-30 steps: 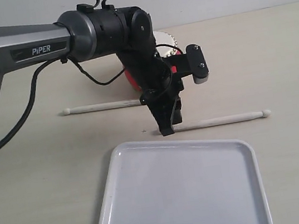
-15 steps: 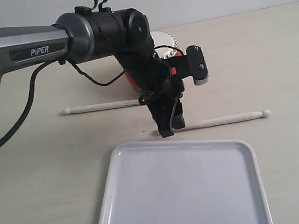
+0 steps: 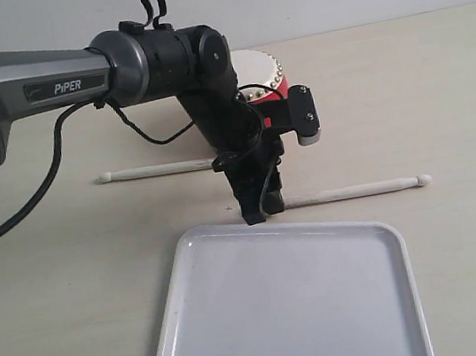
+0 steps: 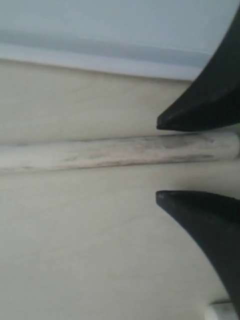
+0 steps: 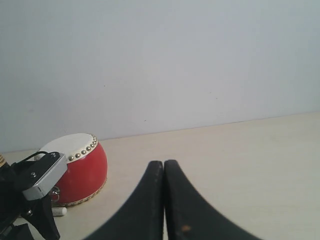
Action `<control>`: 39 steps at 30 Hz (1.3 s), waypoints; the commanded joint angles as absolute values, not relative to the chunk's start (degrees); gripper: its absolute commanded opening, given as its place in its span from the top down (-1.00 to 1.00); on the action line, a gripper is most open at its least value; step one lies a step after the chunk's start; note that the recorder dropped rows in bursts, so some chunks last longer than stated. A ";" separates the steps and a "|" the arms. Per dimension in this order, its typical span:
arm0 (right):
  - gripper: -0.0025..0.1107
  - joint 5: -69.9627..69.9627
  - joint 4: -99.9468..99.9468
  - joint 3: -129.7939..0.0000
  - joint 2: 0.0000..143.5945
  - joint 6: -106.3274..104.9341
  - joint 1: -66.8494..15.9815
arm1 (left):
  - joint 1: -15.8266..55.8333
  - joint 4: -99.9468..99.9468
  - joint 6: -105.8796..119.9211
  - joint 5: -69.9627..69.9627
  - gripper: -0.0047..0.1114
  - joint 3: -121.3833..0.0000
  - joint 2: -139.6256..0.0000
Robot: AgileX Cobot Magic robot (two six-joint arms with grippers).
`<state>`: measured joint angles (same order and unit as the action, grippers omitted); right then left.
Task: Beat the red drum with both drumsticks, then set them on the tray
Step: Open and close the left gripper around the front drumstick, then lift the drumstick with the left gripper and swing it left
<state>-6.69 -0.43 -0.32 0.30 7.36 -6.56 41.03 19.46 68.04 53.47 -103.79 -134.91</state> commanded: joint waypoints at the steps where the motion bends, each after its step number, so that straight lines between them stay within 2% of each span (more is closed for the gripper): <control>1: 0.96 -6.28 0.00 0.00 0.00 7.38 -6.72 | 40.58 20.39 69.36 54.08 0.25 -103.28 -134.60; 25: 0.96 -6.28 0.00 0.00 0.00 7.38 -6.72 | 40.55 21.40 70.22 54.13 0.26 -103.14 -136.20; 27: 0.96 -6.28 0.00 0.00 0.00 7.38 -6.72 | 40.55 21.28 70.22 54.81 0.34 -103.14 -136.20; 29: 0.96 -6.28 0.00 0.00 0.00 7.38 -6.72 | 40.55 21.28 70.22 56.00 0.57 -103.14 -136.20; 31: 0.96 -6.28 0.00 0.00 0.00 7.38 -6.72 | 40.55 21.28 70.22 57.25 0.69 -103.14 -136.20; 35: 0.96 -6.28 0.00 0.00 0.00 7.38 -6.72 | 40.55 21.84 70.22 57.72 0.71 -103.14 -135.67; 37: 0.96 -6.28 0.00 0.00 0.00 7.38 -6.72 | 40.55 21.84 69.99 57.35 0.92 -103.29 -134.87; 39: 0.96 -6.28 0.00 0.00 0.00 7.38 -6.72 | 40.45 21.84 68.28 57.24 0.92 -103.29 -133.59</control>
<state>-6.69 -0.43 -0.32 0.30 7.36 -6.56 40.70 21.59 69.78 56.59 -103.54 -135.34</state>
